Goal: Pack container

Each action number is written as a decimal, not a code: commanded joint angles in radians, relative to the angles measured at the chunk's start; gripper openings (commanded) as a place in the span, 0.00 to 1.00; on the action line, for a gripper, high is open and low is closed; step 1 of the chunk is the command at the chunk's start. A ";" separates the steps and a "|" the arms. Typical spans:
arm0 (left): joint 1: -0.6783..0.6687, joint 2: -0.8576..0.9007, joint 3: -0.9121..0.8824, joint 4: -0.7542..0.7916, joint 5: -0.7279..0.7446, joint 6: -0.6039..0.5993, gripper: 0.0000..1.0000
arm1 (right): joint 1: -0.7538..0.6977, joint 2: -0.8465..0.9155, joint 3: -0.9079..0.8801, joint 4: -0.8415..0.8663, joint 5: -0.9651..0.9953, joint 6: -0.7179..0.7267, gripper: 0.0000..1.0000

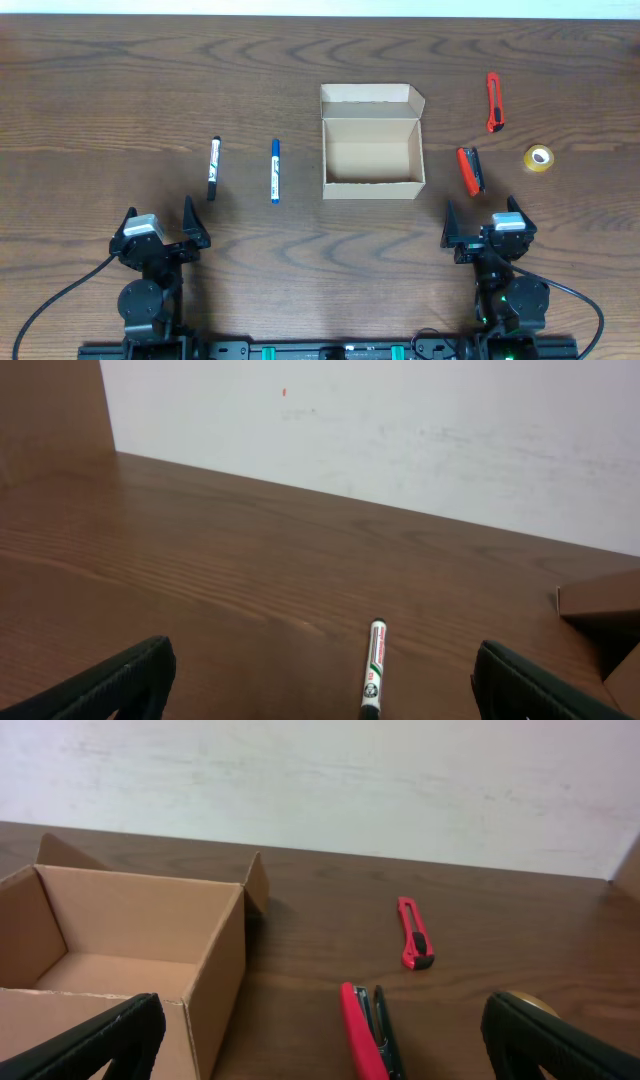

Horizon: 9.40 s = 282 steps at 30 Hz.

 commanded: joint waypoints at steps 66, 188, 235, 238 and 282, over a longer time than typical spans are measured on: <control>0.007 -0.007 -0.013 -0.054 0.014 0.000 0.95 | 0.006 0.509 0.732 -0.391 0.425 0.076 0.99; 0.007 -0.007 -0.013 -0.054 0.014 0.000 0.95 | -0.537 2.082 1.619 -0.827 0.129 0.121 0.99; 0.007 -0.007 -0.013 -0.054 0.014 0.000 0.95 | -0.542 2.154 1.614 -0.805 0.091 0.116 0.99; 0.007 -0.007 -0.013 -0.054 0.014 0.000 0.95 | -0.542 2.161 1.614 -0.805 0.090 0.116 0.99; 0.007 -0.007 -0.013 -0.054 0.014 0.000 0.95 | -0.507 2.122 1.922 -0.873 -0.304 0.089 0.01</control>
